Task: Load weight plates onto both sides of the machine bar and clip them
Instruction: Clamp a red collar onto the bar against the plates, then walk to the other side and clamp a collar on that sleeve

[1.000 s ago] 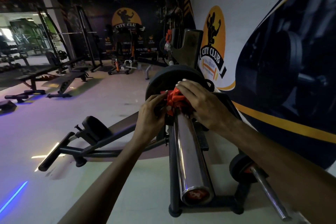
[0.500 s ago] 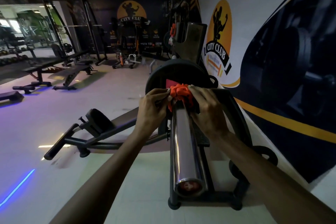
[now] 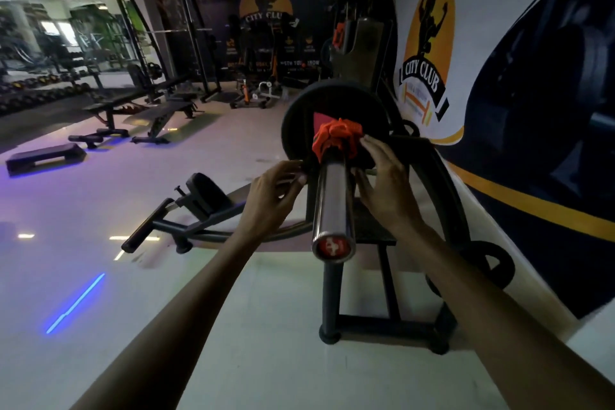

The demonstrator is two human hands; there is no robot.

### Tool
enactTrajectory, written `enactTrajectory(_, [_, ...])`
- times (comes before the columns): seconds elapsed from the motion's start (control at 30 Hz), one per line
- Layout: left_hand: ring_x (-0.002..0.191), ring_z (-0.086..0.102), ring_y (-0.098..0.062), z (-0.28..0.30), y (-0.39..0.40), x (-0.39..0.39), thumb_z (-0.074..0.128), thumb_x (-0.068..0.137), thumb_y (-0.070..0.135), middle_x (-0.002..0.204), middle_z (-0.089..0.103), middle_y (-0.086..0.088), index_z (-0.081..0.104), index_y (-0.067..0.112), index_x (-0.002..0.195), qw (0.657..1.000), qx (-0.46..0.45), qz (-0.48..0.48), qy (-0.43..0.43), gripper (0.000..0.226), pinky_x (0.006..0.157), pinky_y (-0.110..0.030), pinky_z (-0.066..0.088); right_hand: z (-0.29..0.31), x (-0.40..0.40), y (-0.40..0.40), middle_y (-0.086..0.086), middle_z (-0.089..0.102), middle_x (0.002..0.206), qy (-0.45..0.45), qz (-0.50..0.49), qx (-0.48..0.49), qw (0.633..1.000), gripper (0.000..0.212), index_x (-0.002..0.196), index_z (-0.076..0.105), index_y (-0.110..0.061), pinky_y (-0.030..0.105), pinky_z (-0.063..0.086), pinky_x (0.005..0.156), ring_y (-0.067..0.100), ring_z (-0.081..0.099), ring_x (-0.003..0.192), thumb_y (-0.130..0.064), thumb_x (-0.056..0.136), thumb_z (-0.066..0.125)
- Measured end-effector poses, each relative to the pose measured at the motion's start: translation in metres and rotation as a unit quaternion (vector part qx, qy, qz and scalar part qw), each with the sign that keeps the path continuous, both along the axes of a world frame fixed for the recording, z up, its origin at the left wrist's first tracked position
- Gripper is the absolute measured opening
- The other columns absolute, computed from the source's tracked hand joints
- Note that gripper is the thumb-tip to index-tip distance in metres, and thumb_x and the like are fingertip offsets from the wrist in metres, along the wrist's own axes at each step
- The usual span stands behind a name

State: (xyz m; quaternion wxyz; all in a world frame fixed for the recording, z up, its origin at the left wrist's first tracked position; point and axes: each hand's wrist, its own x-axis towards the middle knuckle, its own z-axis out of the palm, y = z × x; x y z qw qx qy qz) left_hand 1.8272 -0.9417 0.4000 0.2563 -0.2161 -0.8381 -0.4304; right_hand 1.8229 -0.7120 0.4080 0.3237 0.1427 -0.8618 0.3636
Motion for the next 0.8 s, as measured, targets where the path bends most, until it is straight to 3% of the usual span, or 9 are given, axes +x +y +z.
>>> enactTrajectory(0.1, [0.112, 0.071, -0.010, -0.025, -0.025, 0.026, 0.066, 0.101, 0.031, 0.125, 0.073, -0.002, 0.066, 0.012, 0.129, 0.999, -0.020, 0.021, -0.033, 0.033, 0.097, -0.027, 0.058, -0.028, 0.022, -0.005, 0.007, 0.047, 0.151, -0.026, -0.009, -0.004, 1.000, 0.051, 0.147, 0.046, -0.013, 0.028, 0.052, 0.098, 0.018, 0.051, 0.132, -0.031, 0.102, 0.059])
enactTrajectory(0.2, [0.115, 0.069, -0.013, -0.051, -0.055, 0.050, 0.064, 0.101, 0.038, 0.128, 0.071, 0.000, 0.065, 0.016, 0.129, 0.996, -0.041, 0.043, -0.071, 0.036, 0.098, -0.036, 0.059, -0.061, 0.045, -0.023, 0.008, 0.058, 0.137, -0.098, -0.019, 0.005, 0.995, 0.050, 0.139, 0.049, -0.017, 0.038, 0.059, 0.091, 0.020, 0.063, 0.118, -0.023, 0.094, 0.070])
enactTrajectory(0.23, [0.115, 0.068, -0.013, -0.059, -0.066, 0.057, 0.063, 0.101, 0.038, 0.129, 0.070, 0.000, 0.065, 0.015, 0.129, 0.994, -0.044, 0.053, -0.080, 0.035, 0.098, -0.036, 0.058, -0.070, 0.054, -0.034, 0.008, 0.061, 0.131, -0.133, -0.010, -0.025, 0.991, 0.050, 0.137, 0.051, -0.015, 0.037, 0.058, 0.092, 0.020, 0.064, 0.115, -0.020, 0.092, 0.072])
enactTrajectory(0.3, [0.116, 0.067, -0.016, -0.073, -0.089, 0.071, 0.063, 0.102, 0.034, 0.130, 0.069, -0.004, 0.065, 0.013, 0.129, 0.991, -0.056, 0.074, -0.096, 0.034, 0.096, -0.032, 0.057, -0.083, 0.070, -0.062, 0.005, 0.064, 0.125, -0.177, -0.003, -0.031, 0.984, 0.045, 0.137, 0.054, -0.014, 0.020, 0.052, 0.089, 0.015, 0.063, 0.110, -0.023, 0.096, 0.068])
enactTrajectory(0.33, [0.115, 0.067, -0.016, -0.080, -0.103, 0.079, 0.062, 0.102, 0.033, 0.130, 0.069, -0.006, 0.065, 0.012, 0.129, 0.989, -0.065, 0.081, -0.101, 0.034, 0.095, -0.032, 0.057, -0.090, 0.076, -0.077, 0.005, 0.062, 0.130, -0.181, -0.004, -0.009, 0.983, 0.044, 0.139, 0.053, -0.013, 0.016, 0.048, 0.091, 0.014, 0.060, 0.114, -0.027, 0.098, 0.064])
enactTrajectory(0.37, [0.113, 0.068, -0.016, -0.087, -0.119, 0.085, 0.062, 0.102, 0.033, 0.129, 0.069, -0.007, 0.066, 0.011, 0.128, 0.988, -0.070, 0.084, -0.106, 0.034, 0.094, -0.034, 0.059, -0.096, 0.080, -0.094, 0.006, 0.058, 0.138, -0.183, 0.003, 0.010, 0.983, 0.046, 0.142, 0.051, -0.013, 0.021, 0.047, 0.098, 0.017, 0.057, 0.122, -0.029, 0.100, 0.062])
enactTrajectory(0.47, [0.110, 0.068, -0.016, -0.106, -0.177, 0.103, 0.062, 0.102, 0.034, 0.126, 0.068, -0.006, 0.065, 0.011, 0.126, 0.985, -0.071, 0.094, -0.127, 0.033, 0.096, -0.043, 0.059, -0.116, 0.090, -0.151, 0.005, 0.049, 0.148, -0.191, 0.025, 0.035, 0.981, 0.049, 0.144, 0.050, -0.012, 0.044, 0.047, 0.109, 0.025, 0.049, 0.135, -0.034, 0.100, 0.060])
enactTrajectory(0.6, [0.116, 0.065, -0.019, -0.129, -0.262, 0.129, 0.059, 0.102, 0.039, 0.133, 0.066, -0.004, 0.061, 0.019, 0.131, 0.978, -0.076, 0.121, -0.155, 0.035, 0.099, -0.046, 0.057, -0.139, 0.101, -0.239, 0.006, 0.049, 0.148, -0.200, 0.046, 0.064, 0.977, 0.051, 0.143, 0.049, -0.011, 0.042, 0.046, 0.108, 0.025, 0.049, 0.134, -0.035, 0.100, 0.058])
enactTrajectory(0.8, [0.125, 0.059, -0.028, -0.156, -0.377, 0.149, 0.056, 0.104, 0.042, 0.140, 0.060, -0.012, 0.057, 0.011, 0.137, 0.948, -0.131, 0.200, -0.209, 0.045, 0.104, -0.044, 0.050, -0.161, 0.097, -0.359, 0.005, 0.040, 0.157, -0.207, 0.094, 0.148, 0.962, 0.060, 0.153, 0.039, -0.013, 0.044, 0.042, 0.111, 0.025, 0.039, 0.143, -0.040, 0.101, 0.053])
